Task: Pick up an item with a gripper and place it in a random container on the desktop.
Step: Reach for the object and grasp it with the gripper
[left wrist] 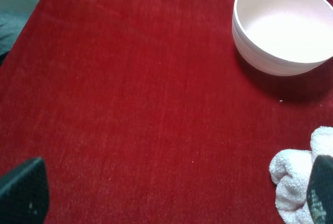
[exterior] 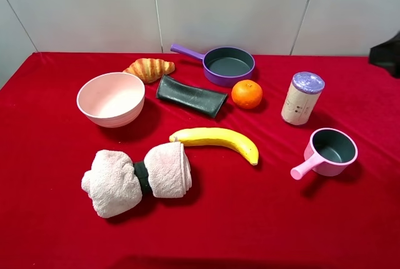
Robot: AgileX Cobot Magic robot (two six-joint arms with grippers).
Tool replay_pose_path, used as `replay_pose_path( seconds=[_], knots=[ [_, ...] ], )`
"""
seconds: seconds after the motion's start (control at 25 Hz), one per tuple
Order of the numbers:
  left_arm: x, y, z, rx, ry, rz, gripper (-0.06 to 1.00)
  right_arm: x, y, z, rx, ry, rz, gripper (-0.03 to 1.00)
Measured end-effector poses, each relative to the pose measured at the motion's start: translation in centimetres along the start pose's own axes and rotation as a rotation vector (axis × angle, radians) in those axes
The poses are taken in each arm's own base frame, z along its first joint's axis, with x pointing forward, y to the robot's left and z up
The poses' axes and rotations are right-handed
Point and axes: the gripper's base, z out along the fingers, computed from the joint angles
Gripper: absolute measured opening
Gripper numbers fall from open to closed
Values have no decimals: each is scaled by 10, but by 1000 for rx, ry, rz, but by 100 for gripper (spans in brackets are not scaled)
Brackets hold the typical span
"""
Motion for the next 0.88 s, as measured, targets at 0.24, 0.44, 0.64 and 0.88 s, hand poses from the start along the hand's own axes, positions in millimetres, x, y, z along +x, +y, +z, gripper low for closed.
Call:
replay_pose_path(
  seconds=[0.24, 0.44, 0.64, 0.88],
  knots=[
    [0, 0, 0, 0, 0, 0, 100, -4, -1, 26, 4, -20, 0, 69],
    [0, 0, 0, 0, 0, 0, 100, -5, -1, 47, 6, -5, -5, 69],
    [0, 0, 0, 0, 0, 0, 100, -19, 8, 62, -25, -3, -37, 69],
    [0, 0, 0, 0, 0, 0, 100, -25, 21, 79, -65, 24, -67, 69]
  ],
)
